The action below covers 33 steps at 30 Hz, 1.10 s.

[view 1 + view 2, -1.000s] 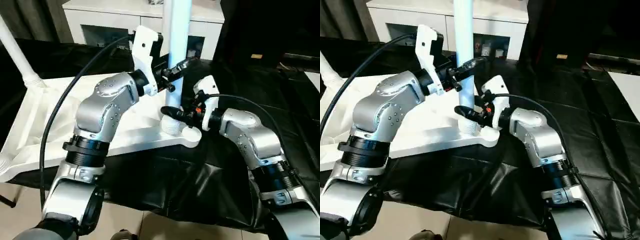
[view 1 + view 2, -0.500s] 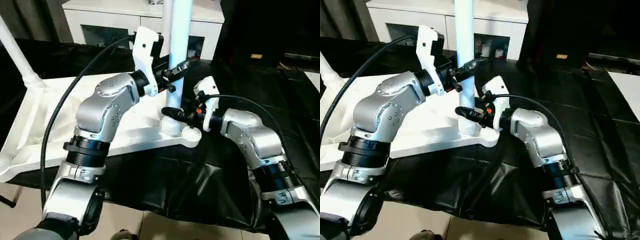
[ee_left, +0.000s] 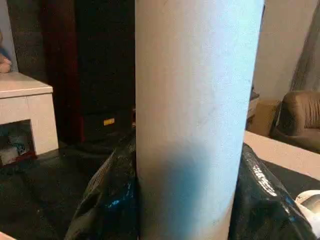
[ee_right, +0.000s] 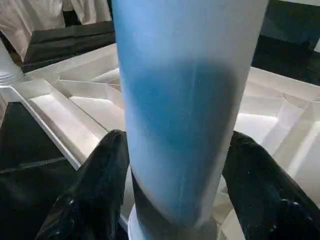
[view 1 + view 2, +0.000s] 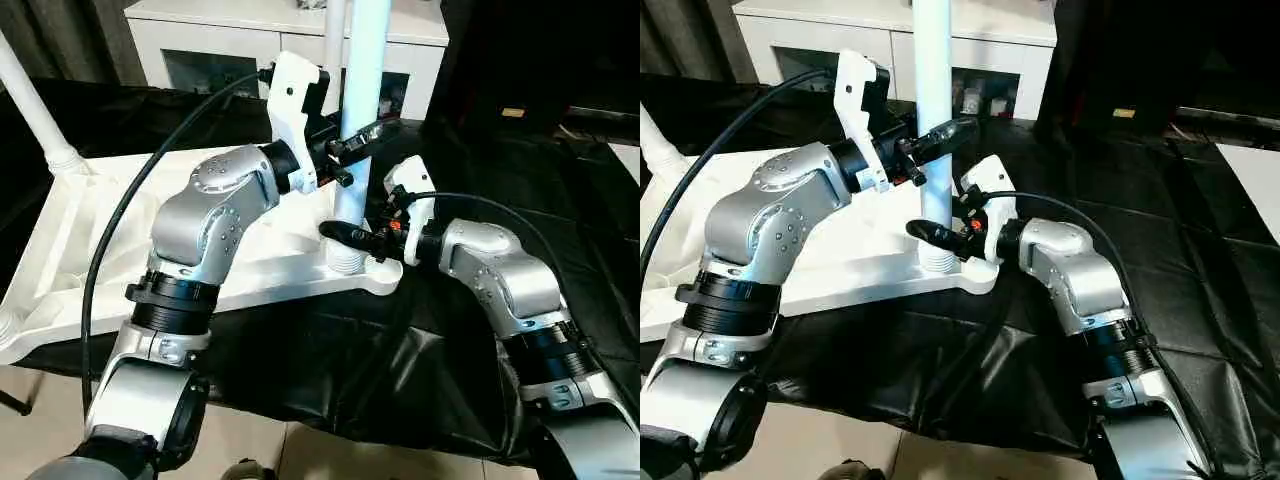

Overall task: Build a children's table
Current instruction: Insert table leg to table base

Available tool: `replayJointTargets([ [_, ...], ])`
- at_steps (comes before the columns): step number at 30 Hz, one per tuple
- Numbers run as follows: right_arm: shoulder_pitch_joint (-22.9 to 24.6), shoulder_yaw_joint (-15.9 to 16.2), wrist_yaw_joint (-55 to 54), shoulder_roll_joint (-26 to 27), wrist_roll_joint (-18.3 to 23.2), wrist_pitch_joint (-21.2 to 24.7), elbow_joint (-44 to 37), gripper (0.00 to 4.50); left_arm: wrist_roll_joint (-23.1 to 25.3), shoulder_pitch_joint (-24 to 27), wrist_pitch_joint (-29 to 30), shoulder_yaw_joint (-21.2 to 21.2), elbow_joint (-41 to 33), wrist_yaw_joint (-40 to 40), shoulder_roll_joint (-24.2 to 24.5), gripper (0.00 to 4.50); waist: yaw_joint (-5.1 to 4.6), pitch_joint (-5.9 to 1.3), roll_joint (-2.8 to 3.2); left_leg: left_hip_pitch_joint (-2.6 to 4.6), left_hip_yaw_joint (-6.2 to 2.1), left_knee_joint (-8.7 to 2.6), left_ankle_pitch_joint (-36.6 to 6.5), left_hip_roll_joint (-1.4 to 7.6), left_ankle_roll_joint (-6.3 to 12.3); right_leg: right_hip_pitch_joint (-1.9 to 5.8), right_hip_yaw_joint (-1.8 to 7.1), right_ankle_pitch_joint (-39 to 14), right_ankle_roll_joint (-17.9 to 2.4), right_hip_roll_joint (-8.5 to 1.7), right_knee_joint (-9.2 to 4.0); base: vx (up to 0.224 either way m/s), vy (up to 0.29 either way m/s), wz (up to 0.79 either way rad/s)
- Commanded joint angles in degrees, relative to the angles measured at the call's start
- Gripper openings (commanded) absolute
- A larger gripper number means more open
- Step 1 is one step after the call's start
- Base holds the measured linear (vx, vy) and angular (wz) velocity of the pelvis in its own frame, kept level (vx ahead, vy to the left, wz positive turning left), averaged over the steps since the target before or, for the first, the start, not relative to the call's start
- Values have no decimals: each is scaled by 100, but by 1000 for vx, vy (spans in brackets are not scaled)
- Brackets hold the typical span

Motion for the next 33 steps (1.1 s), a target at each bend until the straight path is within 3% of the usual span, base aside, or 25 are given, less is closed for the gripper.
replayJointTargets([
  [1, -100, -43, 4, -9, 14, -16, 47, 260, -42, -105, 45, -6, -189, -63, 25, 177, 2, -404, -28, 172, -168, -403, -852, 321, 109, 285, 258, -260, -1323, -471, -416, 0, 0, 0],
  [10, -99, -97, 66, 17, 73, -38, 49, 194, -61, -95, 75, -31, -218, -122, 45, 177, -1, -405, -24, 174, -170, -405, -858, 325, 114, 285, 255, -269, -1324, -468, -414, 0, 0, 0],
  [14, -101, -103, 96, 19, 87, -50, 45, 186, -25, -94, 58, -31, -203, -107, 48, 177, 1, -405, -26, 172, -169, -405, -850, 323, 111, 286, 256, -220, -1333, -465, -409, 0, 0, 0],
  [16, -111, -141, 88, 24, 105, -73, 37, 186, -181, -149, 441, 126, -122, 80, -4, 177, -2, -406, -24, 177, -164, -401, -850, 323, 107, 284, 256, -223, -1347, -466, -403, 0, 0, 0],
  [18, -121, -212, 29, 42, 119, -102, 35, 186, -202, -160, 537, 159, -67, 84, 41, 247, -2, -404, -19, 180, -164, -400, -857, 319, 107, 281, 253, -240, -1362, -461, -405, 0, 0, 0],
  [20, -137, -274, -30, 52, 130, -128, 41, 185, -179, -131, 570, 116, -66, 12, 111, 255, 4, -404, -21, 173, -167, -399, -836, 316, 119, 282, 256, -268, -1354, -468, -413, 0, 0, 0],
  [21, -185, -445, -233, 73, 144, -174, 104, 185, -215, -60, 625, 113, -112, -55, 163, 267, 1, -402, 9, 180, -170, -405, -855, 319, 105, 269, 257, -298, -1335, -466, -412, 0, 0, 0],
  [26, -247, -782, -588, 11, 152, -247, 320, 185, -323, 70, 767, 177, -317, -26, 183, 312, -3, -408, -8, 186, -158, -406, -843, 307, 27, 277, 251, -228, -1363, -446, -405, 0, 0, 0],
  [27, -257, -998, -746, -51, 205, -276, 432, 185, -222, 117, 695, 206, -320, 125, 172, 333, -1, -407, -10, 181, -158, -404, -840, 309, 39, 285, 255, -219, -1356, -454, -410, 0, 0, 0],
  [33, 39, -1193, -655, -470, 143, -312, 403, 185, -50, 662, 45, 104, -733, -253, 443, 340, -3, -412, -17, 167, -153, -393, -757, 304, 97, 307, 249, -110, -1289, -437, -414, 0, 0, 0],
])
